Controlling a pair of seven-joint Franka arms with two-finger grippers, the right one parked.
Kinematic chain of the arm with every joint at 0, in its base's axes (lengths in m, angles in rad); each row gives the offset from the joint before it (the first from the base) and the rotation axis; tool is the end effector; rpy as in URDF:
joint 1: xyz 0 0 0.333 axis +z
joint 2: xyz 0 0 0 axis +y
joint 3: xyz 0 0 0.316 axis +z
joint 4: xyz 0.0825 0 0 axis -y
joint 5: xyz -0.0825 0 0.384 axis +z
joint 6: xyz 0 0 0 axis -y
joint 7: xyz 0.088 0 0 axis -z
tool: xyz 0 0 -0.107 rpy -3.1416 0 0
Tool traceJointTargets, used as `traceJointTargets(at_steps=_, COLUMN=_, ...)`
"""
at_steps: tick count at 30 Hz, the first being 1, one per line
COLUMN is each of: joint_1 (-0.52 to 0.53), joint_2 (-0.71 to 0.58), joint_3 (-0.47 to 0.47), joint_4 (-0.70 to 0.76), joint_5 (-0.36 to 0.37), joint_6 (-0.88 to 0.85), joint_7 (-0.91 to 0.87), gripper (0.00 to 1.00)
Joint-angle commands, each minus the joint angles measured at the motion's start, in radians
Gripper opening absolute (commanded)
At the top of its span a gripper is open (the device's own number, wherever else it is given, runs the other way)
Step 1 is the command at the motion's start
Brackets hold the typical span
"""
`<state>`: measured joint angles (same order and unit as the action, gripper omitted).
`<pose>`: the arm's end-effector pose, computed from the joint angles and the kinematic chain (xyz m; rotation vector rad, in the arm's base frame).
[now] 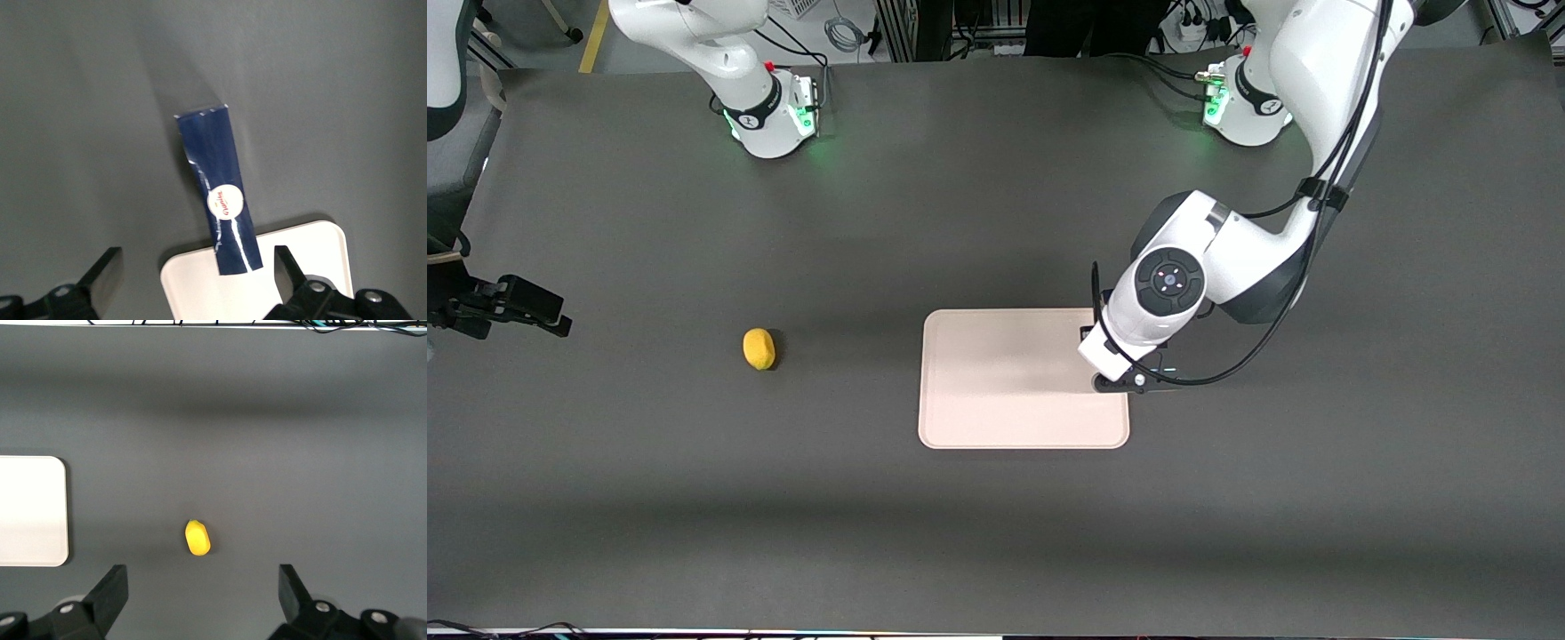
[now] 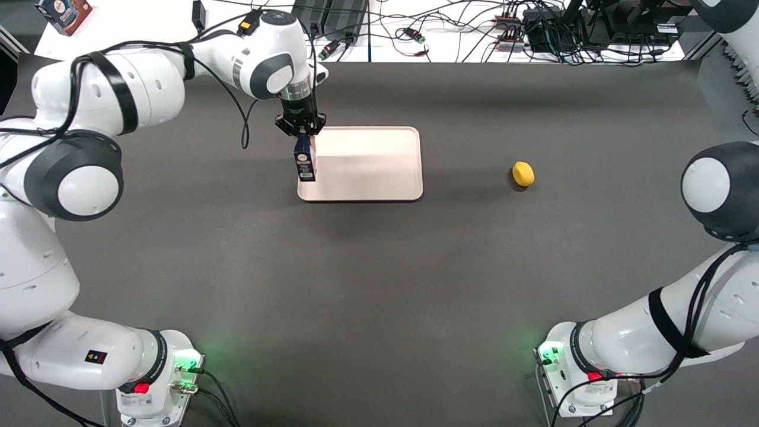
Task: Place cookie box on tray
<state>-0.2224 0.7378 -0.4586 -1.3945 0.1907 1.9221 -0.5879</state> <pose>0.5973 -0.3842 0.2908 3.0956 -0.1348 -0.2935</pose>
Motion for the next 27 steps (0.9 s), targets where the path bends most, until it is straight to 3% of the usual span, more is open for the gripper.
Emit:
traceJointTargets(at_steps=1, joint_1=-0.011, joint_2=0.0, joint_3=0.008, joint_4=-0.026, joint_5=0.024, joint_6=0.049, joint_7=0.007, gripper=0.28)
traceJointTargets(at_steps=5, joint_1=-0.011, joint_2=0.011, joint_3=0.011, joint_4=-0.026, joint_5=0.024, joint_6=0.058, joint_7=0.007, gripper=0.76)
traceJointTargets(at_steps=8, joint_1=-0.009, joint_2=0.015, joint_3=0.014, joint_4=-0.024, joint_5=0.024, joint_6=0.058, joint_7=0.008, gripper=0.99)
traceJointTargets(at_steps=18, joint_1=0.006, joint_2=-0.029, joint_3=0.044, joint_4=-0.017, joint_5=0.021, joint_6=0.014, joint_7=-0.013, gripper=1.0)
traceJointTargets(at_steps=27, joint_1=0.116, joint_2=-0.221, joint_3=0.061, joint_4=-0.012, joint_5=0.0, joint_6=-0.233, joint_7=0.005, gripper=1.0)
